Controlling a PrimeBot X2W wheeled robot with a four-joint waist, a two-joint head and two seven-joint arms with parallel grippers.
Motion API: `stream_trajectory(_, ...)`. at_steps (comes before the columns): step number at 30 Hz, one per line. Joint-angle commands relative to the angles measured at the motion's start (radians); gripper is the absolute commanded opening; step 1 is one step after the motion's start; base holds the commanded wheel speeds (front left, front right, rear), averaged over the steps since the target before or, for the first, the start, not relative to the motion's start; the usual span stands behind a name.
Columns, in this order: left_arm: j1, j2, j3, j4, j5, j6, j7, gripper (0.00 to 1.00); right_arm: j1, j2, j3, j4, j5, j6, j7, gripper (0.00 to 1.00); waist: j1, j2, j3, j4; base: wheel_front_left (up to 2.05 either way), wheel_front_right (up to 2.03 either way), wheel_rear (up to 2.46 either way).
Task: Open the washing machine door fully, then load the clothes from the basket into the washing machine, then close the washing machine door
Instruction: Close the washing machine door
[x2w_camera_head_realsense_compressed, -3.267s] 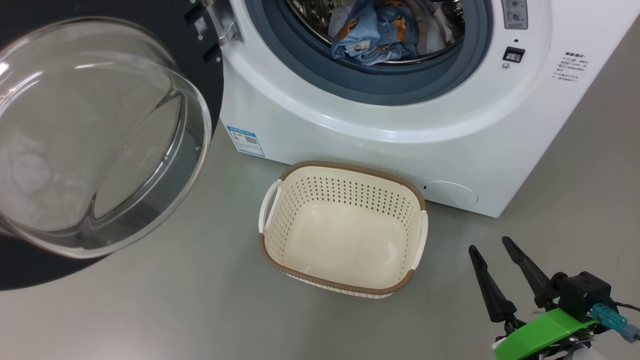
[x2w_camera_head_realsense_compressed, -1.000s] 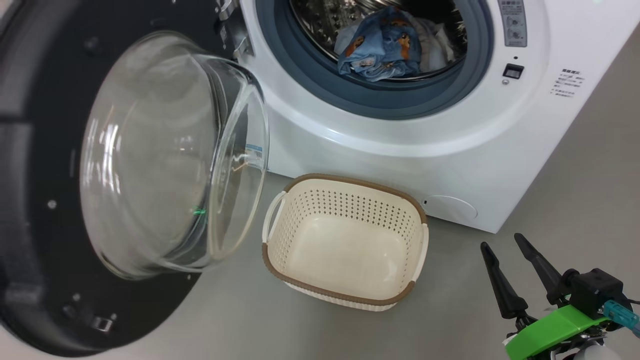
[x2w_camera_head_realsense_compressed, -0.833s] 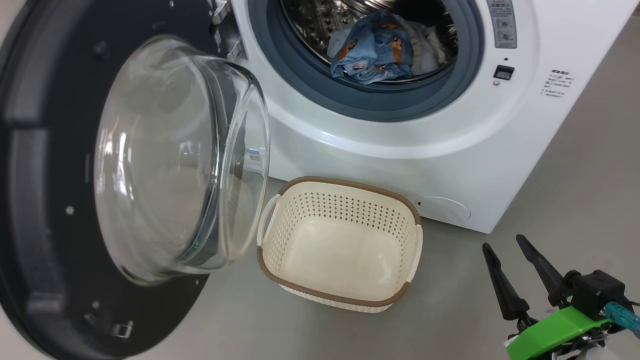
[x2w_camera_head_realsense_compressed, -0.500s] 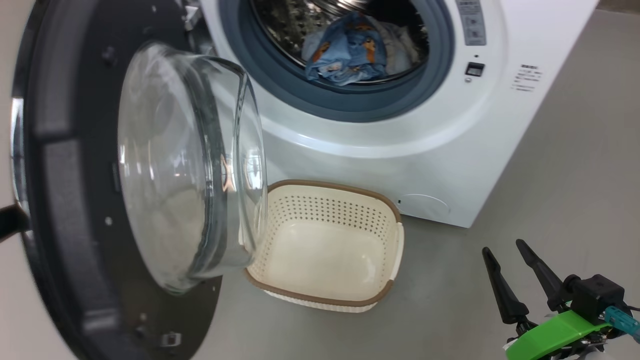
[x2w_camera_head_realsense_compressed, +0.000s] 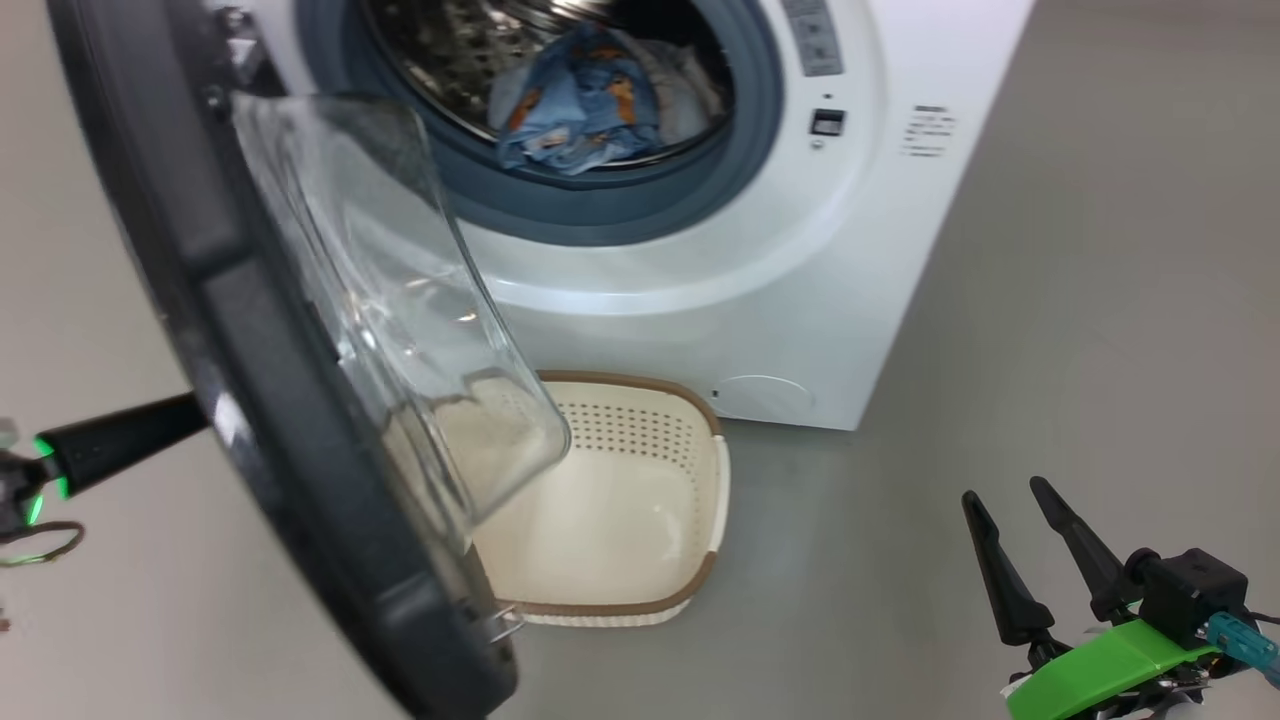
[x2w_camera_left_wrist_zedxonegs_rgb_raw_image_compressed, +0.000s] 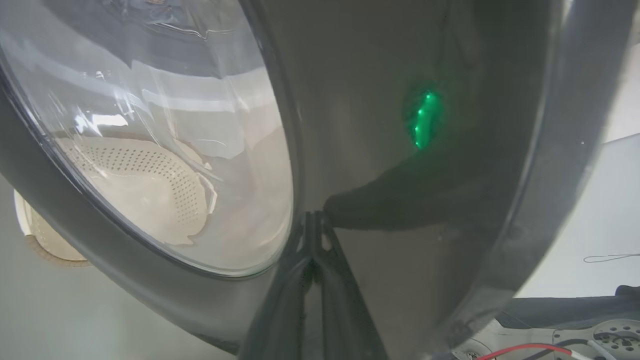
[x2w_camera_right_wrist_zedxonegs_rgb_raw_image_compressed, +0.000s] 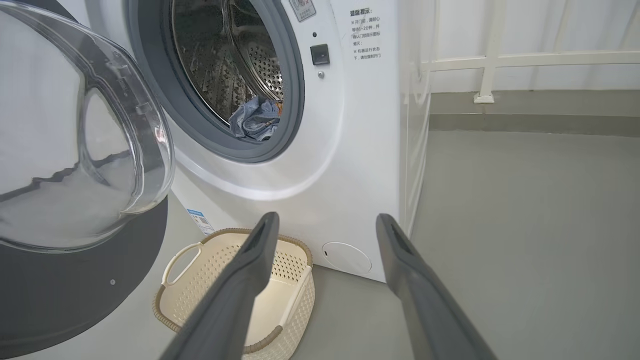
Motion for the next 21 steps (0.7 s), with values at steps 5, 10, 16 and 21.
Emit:
stream_trajectory(5, -0.104, 0.008, 0.005, -0.03, 0.022, -0.003, -0.008, 0.0, -0.024, 0.001, 0.008, -0.027, -0.01, 0.002, -0.012, 1.0, 0.0, -0.0001, 0.015, -0.089, 0.0, 0.0, 0.0)
stream_trajectory(10, -0.154, -0.015, -0.018, 0.003, 0.048, -0.008, -0.03, 0.0, -0.034, 0.009, 0.004, -0.028, -0.009, 0.002, -0.012, 1.0, 0.0, -0.0001, 0.026, -0.14, 0.0, 0.0, 0.0)
stream_trajectory(16, -0.205, -0.041, -0.04, 0.044, 0.065, -0.018, -0.05, 0.0, -0.044, 0.018, 0.004, -0.029, -0.009, 0.002, -0.012, 1.0, 0.0, -0.0001, 0.039, -0.184, 0.0, 0.0, 0.0)
stream_trajectory(21, -0.256, -0.069, -0.061, 0.083, 0.081, -0.027, -0.071, 0.0, -0.052, 0.021, 0.001, -0.03, -0.007, 0.002, -0.012, 1.0, 0.0, -0.0001, 0.05, -0.214, 0.0, 0.0, 0.0)
